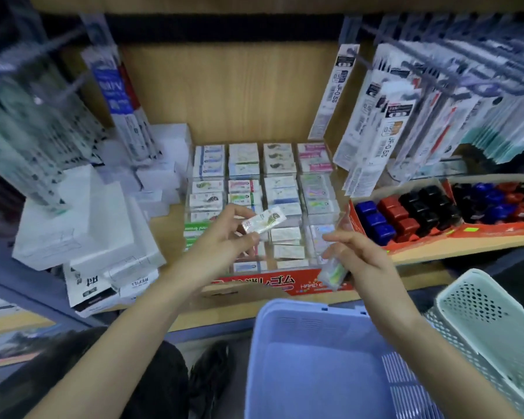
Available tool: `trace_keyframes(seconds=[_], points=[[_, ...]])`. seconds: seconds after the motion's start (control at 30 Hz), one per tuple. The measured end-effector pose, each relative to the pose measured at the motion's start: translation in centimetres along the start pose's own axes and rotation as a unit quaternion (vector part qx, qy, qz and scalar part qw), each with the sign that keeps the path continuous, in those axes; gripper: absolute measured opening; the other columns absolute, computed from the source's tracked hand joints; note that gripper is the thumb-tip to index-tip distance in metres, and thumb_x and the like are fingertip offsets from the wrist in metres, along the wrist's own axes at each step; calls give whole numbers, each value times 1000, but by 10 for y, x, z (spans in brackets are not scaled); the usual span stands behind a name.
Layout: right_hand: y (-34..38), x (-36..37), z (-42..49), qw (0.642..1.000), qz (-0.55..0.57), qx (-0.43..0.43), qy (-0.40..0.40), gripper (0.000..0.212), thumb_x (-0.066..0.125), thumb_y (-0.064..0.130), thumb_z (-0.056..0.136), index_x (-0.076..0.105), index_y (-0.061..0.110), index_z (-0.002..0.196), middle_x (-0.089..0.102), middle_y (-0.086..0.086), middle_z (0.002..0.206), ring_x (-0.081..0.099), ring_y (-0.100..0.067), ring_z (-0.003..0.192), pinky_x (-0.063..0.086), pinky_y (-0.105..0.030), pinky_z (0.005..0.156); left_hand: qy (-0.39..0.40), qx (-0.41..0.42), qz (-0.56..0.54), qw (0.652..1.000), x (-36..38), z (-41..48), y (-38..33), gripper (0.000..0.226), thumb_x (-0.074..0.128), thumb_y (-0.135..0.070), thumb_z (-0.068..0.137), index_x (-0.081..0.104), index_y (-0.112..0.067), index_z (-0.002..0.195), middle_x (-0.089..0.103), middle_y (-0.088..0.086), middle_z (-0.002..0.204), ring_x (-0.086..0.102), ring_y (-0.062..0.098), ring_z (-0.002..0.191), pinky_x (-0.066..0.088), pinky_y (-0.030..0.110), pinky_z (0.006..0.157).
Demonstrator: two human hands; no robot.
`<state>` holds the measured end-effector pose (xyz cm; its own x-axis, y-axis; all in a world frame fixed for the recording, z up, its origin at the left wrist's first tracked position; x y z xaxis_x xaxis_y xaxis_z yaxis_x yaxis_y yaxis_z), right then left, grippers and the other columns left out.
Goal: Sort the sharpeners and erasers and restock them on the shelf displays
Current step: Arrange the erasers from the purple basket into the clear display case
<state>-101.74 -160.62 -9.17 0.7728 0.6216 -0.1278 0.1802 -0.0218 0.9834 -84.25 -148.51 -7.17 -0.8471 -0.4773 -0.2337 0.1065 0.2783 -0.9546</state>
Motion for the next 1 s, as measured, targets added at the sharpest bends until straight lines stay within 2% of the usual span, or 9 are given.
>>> trace_keyframes(seconds=[0.07,0.2,0.27,0.33,0.43,0.53,0.67,0.87,1.0], points=[[20,23,19,997,-59,-52,23,28,45,7,95,65,26,99,64,1,84,56,-9,74,43,-13,63,0,-11,23,1000,-19,1,0,22,52,-8,94,53,-27,105,64,-1,89,61,9,78,47,27,79],[43,73,47,978,-118,-69,159,21,52,14,94,61,31,104,61,-1,84,54,-21,70,46,-20,61,-20,-29,15,999,-47,-3,11,26,51,-10,95,55,-34,105,64,4,101,59,11,84,46,21,74],[45,91,51,966,-141,-77,205,21,62,20,90,61,29,109,62,7,90,60,-8,74,49,-23,66,-40,-36,-5,999,-58,-3,17,27,51,-10,95,55,-33,109,65,2,101,60,10,84,44,20,71],[43,104,53,955,-190,-96,207,25,66,23,87,59,30,111,59,12,94,58,1,75,42,-10,64,-53,-36,-20,998,-66,-2,23,27,50,-10,95,56,-32,108,65,1,98,60,8,82,43,20,69],[39,115,57,928,-294,-138,183,31,65,29,87,55,32,116,56,14,105,54,-7,92,36,-1,74,-50,-41,-33,997,-71,-2,27,29,49,-9,96,56,-35,106,65,0,100,62,7,83,44,14,66],[39,126,66,918,-306,-171,183,32,65,25,87,58,24,119,54,13,114,47,1,103,31,4,78,-91,-44,-43,994,-74,0,29,26,51,-12,95,54,-31,112,64,0,99,60,8,81,44,14,64],[38,137,89,896,-369,-186,164,36,66,27,87,59,18,121,57,1,125,49,-8,111,33,-11,86,-184,-49,-6,982,-84,3,30,36,56,-30,93,38,-30,124,56,-9,95,58,10,91,44,23,70],[38,158,108,855,-444,-177,203,43,65,27,88,55,16,129,56,-6,126,52,-20,115,36,-20,85,-200,-57,40,977,-87,4,31,45,51,-23,95,36,-20,137,52,-15,94,58,14,97,42,28,80],[43,151,105,883,-393,-131,221,39,58,28,93,52,20,131,53,0,128,53,-16,114,37,-18,81,-190,-61,60,978,-86,2,29,31,51,-22,95,40,-25,124,51,-9,100,52,4,86,38,19,70]])
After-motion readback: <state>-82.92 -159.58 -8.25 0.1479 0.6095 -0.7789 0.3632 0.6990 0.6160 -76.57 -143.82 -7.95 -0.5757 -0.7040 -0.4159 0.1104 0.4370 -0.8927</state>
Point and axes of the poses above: each hand's wrist, its own z-axis towards the middle knuckle, its own x-axis out of the palm, y = z × x, the point moved 2 cm from there along z, towards the middle knuckle
